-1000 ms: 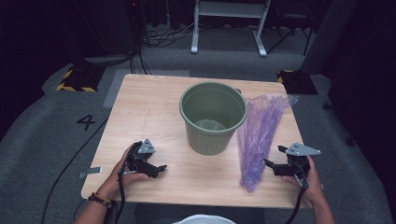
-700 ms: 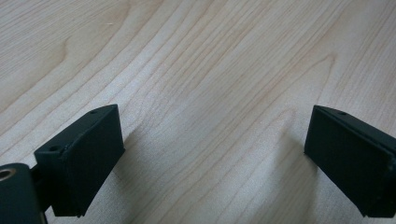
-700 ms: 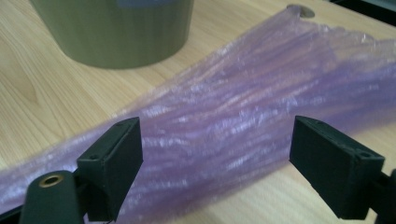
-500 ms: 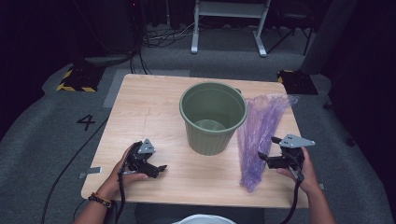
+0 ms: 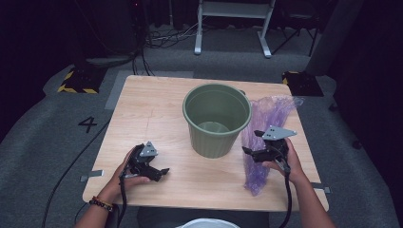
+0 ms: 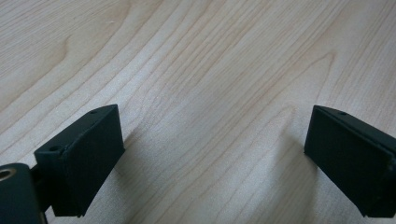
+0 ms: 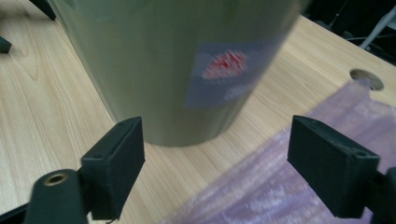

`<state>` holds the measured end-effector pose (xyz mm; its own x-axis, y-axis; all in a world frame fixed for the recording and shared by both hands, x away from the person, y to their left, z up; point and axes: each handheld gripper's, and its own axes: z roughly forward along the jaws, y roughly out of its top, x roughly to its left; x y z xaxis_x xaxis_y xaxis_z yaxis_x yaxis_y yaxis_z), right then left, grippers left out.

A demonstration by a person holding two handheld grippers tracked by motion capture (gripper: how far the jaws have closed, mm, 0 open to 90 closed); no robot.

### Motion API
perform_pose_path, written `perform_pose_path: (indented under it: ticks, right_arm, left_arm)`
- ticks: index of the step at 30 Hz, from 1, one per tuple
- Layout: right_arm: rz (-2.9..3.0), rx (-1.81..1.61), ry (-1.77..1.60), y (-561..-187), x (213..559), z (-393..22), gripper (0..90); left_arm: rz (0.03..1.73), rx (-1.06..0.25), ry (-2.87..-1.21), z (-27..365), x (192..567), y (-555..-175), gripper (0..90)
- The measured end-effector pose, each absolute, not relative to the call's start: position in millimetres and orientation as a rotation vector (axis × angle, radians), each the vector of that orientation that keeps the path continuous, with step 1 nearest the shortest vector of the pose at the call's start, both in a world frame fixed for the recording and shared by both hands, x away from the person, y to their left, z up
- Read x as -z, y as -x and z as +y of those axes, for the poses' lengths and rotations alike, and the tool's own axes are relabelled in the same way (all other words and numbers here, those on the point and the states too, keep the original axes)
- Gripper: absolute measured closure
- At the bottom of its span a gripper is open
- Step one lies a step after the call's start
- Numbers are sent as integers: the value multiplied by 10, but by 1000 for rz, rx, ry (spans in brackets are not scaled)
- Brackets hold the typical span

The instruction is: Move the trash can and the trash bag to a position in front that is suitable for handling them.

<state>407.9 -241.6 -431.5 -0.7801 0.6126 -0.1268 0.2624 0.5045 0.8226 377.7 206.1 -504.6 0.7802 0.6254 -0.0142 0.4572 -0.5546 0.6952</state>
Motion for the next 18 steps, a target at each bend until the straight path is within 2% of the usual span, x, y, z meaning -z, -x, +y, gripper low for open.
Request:
perform_pose_path:
  ticks: [18]
  right_arm:
    - [2428, -1126, -657, -4206, 4367, -2003, 155]
  left_arm:
    - [799, -305, -2257, 2062, 5046, -3777, 45]
